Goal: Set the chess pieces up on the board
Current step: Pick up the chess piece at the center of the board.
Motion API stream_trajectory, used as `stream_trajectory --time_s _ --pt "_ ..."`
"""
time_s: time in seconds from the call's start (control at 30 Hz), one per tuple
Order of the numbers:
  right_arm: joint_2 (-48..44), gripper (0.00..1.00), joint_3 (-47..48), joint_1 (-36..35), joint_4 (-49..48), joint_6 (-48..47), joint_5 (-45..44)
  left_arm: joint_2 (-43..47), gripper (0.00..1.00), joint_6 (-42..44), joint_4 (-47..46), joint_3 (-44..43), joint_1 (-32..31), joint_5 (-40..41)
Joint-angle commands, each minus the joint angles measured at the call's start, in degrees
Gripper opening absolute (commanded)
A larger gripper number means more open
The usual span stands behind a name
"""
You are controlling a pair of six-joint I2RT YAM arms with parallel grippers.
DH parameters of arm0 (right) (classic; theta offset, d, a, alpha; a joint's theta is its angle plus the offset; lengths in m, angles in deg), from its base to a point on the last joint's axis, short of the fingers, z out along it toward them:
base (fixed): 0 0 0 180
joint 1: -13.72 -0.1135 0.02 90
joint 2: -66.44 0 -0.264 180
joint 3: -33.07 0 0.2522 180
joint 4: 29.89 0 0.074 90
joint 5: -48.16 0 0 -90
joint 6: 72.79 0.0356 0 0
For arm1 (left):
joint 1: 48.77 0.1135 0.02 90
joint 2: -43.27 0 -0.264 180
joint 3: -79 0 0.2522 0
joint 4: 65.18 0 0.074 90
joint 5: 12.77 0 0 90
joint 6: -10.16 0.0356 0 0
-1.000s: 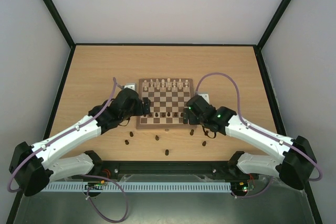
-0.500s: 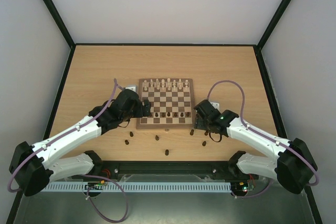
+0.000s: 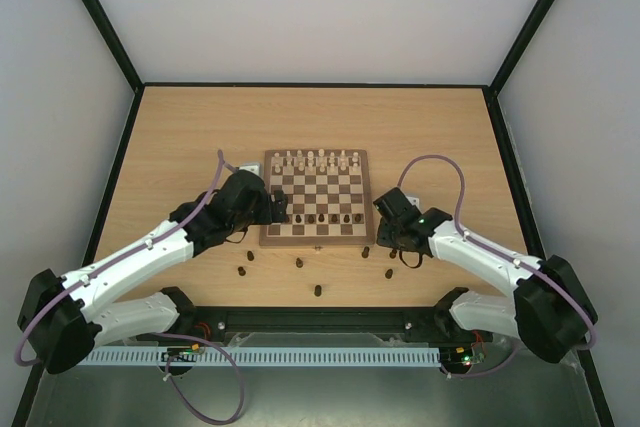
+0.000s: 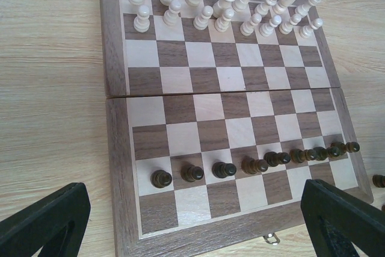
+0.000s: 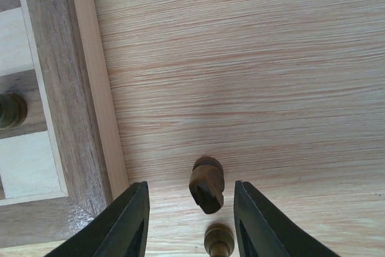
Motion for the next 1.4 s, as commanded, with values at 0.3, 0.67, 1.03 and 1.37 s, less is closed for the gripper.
stream_trajectory --time_s 0.3,0.67,1.03,1.37 --pt "3.55 0.28 0.02 1.23 -0.86 -2.23 0.95 -1.68 0.99 0.62 -0.97 0.82 0.36 0.48" --pt "4.72 0.14 0.04 1.7 -1.53 -2.57 0.41 -2.73 0.99 0.83 -1.37 0.8 0.38 0.57" --pt "5.26 0.02 3.13 1.84 -0.12 -3.39 -0.25 -2.7 0.99 0.82 -1.29 0.67 0.78 0.97" --pt "2.4 0.01 10.4 1.71 5.16 -6.1 1.52 -0.81 0.99 0.4 -0.28 0.68 1.48 2.04"
